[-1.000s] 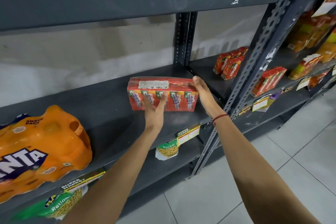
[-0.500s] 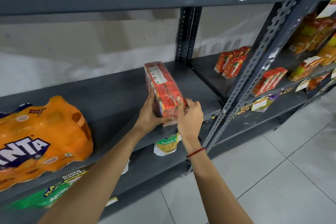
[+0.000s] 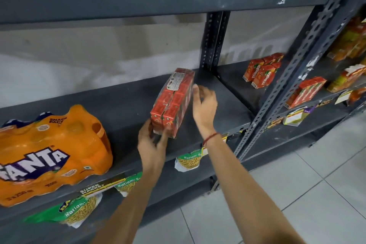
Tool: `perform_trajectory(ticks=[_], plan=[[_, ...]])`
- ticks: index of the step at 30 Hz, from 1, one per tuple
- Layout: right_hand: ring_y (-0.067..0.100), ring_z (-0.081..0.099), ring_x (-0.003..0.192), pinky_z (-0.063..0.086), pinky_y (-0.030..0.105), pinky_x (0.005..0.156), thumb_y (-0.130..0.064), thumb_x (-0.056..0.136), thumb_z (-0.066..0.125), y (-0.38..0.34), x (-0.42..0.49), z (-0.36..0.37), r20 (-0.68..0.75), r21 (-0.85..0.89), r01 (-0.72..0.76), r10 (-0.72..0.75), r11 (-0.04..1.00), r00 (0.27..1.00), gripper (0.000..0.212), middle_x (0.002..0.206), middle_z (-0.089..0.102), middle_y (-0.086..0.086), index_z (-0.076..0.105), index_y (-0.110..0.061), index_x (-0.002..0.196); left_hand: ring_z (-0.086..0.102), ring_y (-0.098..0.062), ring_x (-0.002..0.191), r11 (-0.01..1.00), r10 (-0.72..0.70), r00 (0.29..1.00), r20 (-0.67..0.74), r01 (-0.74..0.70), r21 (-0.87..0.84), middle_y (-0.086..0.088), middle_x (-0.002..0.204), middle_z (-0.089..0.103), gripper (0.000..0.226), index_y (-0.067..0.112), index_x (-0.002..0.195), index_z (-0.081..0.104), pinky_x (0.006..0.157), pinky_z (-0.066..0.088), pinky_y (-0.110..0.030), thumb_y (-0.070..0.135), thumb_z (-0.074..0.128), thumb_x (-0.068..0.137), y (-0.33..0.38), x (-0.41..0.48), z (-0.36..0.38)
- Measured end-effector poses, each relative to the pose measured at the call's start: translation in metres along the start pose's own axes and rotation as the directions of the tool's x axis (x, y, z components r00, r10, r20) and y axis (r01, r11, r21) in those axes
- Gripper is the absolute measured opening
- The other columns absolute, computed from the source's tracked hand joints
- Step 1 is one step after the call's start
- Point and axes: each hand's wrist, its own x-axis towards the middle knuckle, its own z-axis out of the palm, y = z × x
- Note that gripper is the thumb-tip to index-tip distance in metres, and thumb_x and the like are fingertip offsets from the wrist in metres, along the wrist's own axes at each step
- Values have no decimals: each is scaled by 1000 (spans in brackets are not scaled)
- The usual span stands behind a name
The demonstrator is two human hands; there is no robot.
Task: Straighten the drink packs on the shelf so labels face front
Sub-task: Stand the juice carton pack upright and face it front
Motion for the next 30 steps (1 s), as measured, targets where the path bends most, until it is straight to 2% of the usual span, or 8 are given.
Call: perform_trajectory(ticks=[3, 7, 10, 14, 19, 24, 26, 30], plan=[[28, 39, 131, 31, 39, 111, -46, 84, 62, 0, 59, 8, 258, -40, -78, 86, 996, 962, 71, 142, 39, 17, 38, -5, 138, 47, -17, 125, 997, 35, 999, -36, -32, 77, -6, 140, 44, 89, 17, 142, 34, 100, 42, -30, 42, 78, 68, 9, -7, 23], [30, 45, 128, 38, 41, 109, -57, 64, 74, 0, 106, 26, 462, -123, -167, 205, 978, 863, 106, 141, 43, 12, 25, -7, 143, 50, -29, 124, 972, 32, 982, -187, 13, 234, -13, 142, 43, 89, 11, 145, 31, 92, 46, -43, 43, 74, 74, 11, -5, 38], [25, 55, 114, 45, 33, 99, -46, 69, 77, 7, 109, 29, 535, -92, -259, 267, 961, 801, 95, 136, 51, 10, 27, -11, 142, 55, -30, 117, 952, 95, 982, -165, -42, 302, -14, 134, 52, 78, 10, 143, 34, 89, 49, -43, 39, 69, 80, 3, 11, 30], [23, 58, 109, 47, 30, 94, -44, 63, 82, 19, 95, 26, 411, 56, -302, 253, 952, 876, 86, 128, 57, 8, 41, -10, 130, 59, -19, 116, 974, 58, 998, 18, -60, 220, -4, 129, 61, 72, 20, 144, 32, 95, 46, -28, 42, 64, 84, -5, 34, 1], [25, 58, 110, 46, 38, 98, -67, 60, 72, 24, 70, 11, 303, 5, -210, 199, 978, 932, 87, 123, 57, 7, 46, -11, 122, 54, -25, 123, 968, -48, 989, 142, 11, 251, -9, 135, 56, 69, 18, 148, 25, 104, 41, -43, 31, 58, 89, -6, 53, -20], [21, 62, 101, 49, 45, 97, -67, 75, 57, 46, 45, -9, 267, 33, -136, 122, 990, 956, 63, 113, 60, 4, 52, -19, 115, 58, -14, 111, 977, -14, 1000, 19, 9, 213, -5, 123, 63, 49, 11, 134, 49, 96, 44, -29, 34, 54, 92, -3, 38, -21], [21, 62, 105, 48, 45, 98, -67, 75, 56, 55, 35, -17, 260, 43, -125, 109, 991, 959, 63, 117, 62, 6, 53, -20, 117, 59, -19, 114, 975, -16, 999, -38, 24, 219, -8, 124, 64, 45, 7, 130, 54, 97, 44, -31, 34, 52, 93, -4, 33, -20], [16, 59, 110, 47, 38, 101, -43, 84, 63, 61, 21, -29, 288, 109, -135, 99, 985, 952, 50, 124, 61, 8, 52, -16, 125, 57, -23, 119, 973, -42, 998, -46, 51, 226, -11, 128, 62, 43, 5, 129, 54, 101, 43, -35, 31, 51, 94, -4, 33, -21]])
